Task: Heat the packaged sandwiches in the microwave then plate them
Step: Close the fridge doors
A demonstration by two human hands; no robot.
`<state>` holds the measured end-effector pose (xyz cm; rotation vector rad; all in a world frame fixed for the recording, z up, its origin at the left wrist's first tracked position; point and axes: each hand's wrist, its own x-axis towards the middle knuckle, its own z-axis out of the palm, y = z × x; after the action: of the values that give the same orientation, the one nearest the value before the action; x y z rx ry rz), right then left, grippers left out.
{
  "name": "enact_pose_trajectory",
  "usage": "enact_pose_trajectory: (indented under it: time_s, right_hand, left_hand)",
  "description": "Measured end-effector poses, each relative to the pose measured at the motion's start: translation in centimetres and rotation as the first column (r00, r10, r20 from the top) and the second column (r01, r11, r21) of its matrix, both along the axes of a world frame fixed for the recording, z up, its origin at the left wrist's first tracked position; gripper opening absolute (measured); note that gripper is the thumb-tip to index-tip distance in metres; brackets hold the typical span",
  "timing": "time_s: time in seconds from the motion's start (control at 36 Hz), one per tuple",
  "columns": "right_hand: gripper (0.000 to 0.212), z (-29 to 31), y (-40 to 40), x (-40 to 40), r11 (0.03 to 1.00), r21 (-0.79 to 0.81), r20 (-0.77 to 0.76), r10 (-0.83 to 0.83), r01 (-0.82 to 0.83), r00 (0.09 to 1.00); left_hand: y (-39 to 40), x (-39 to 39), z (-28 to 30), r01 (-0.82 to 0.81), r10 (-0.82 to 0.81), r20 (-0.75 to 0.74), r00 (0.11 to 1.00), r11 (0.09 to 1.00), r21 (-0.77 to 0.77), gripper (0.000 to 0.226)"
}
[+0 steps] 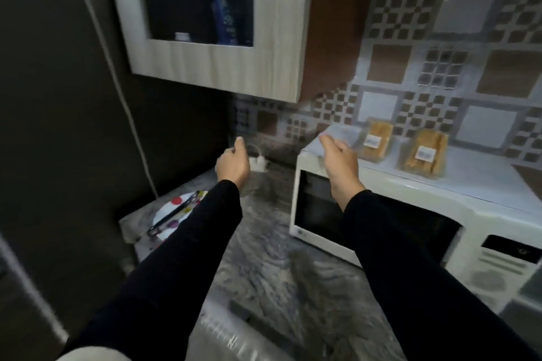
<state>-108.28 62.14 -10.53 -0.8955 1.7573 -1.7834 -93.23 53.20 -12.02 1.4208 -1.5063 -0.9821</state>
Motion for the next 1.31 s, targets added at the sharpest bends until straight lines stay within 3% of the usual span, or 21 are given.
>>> enact_pose_trajectory:
  time_s: [0.11,0.25,0.33,0.44,0.58,0.69,0.81,1.03,1.11,1.19,1.31]
  right_hand:
    - [0.035,-0.3,-1.2,5.6,0.992,-0.006,0.016,0.123,-0.123,0.992]
    - [0.032,-0.1,-2.9,13.0,0.963,-0.001,-0.062,0.269,-0.269,0.961]
    - [0.038,0.2,-3.4,17.4,0.933,0.000,-0.089,0.358,-0.359,0.930]
    - [0.040,1.0,-3.9,23.6,0.884,-0.012,-0.085,0.465,-0.467,0.881]
    - [0.038,1.3,-4.1,32.3,0.812,-0.051,-0.085,0.577,-0.582,0.812]
    - [0.046,1.5,-2.5,40.4,0.728,-0.045,-0.104,0.678,-0.684,0.728]
    - [0.049,1.7,-0.6,46.7,0.625,-0.053,-0.173,0.762,-0.779,0.624]
    - [0.060,0.9,2.7,56.9,0.460,0.010,-0.408,0.812,-0.888,0.417]
    - [0.065,0.1,3.4,60.3,0.425,0.071,-0.516,0.790,-0.902,0.332]
    - [0.073,-1.0,3.7,63.2,0.405,0.134,-0.592,0.765,-0.905,0.255]
    - [0.084,-1.7,3.8,66.4,0.479,0.141,-0.750,0.623,-0.866,0.222]
  left_hand:
    - [0.8,7.1,0.3,-0.169,0.168,-0.037,0.985,0.986,-0.005,0.058]
    - [1.5,15.6,1.3,-0.358,0.344,-0.130,0.930,0.928,-0.105,0.043]
    - [2.4,20.3,1.6,-0.474,0.446,-0.186,0.875,0.867,-0.153,0.051]
    - [4.0,26.4,2.0,-0.619,0.574,-0.237,0.784,0.749,-0.236,0.052]
    - [7.2,34.3,2.3,-0.755,0.740,-0.233,0.630,0.516,-0.404,0.048]
    - [10.2,41.8,2.6,-0.745,0.833,-0.174,0.526,0.353,-0.566,0.053]
    - [13.0,47.6,3.1,-0.709,0.930,-0.080,0.359,0.216,-0.671,0.059]
    - [17.6,56.0,1.7,-0.741,0.978,0.183,0.102,0.197,-0.642,0.076]
    - [18.6,58.8,0.8,-0.745,0.969,0.227,0.099,0.224,-0.629,0.081]
    - [19.2,60.6,0.2,-0.718,0.958,0.243,0.150,0.274,-0.640,0.083]
    - [19.0,61.9,-0.2,-0.688,0.952,0.259,0.162,0.297,-0.662,0.083]
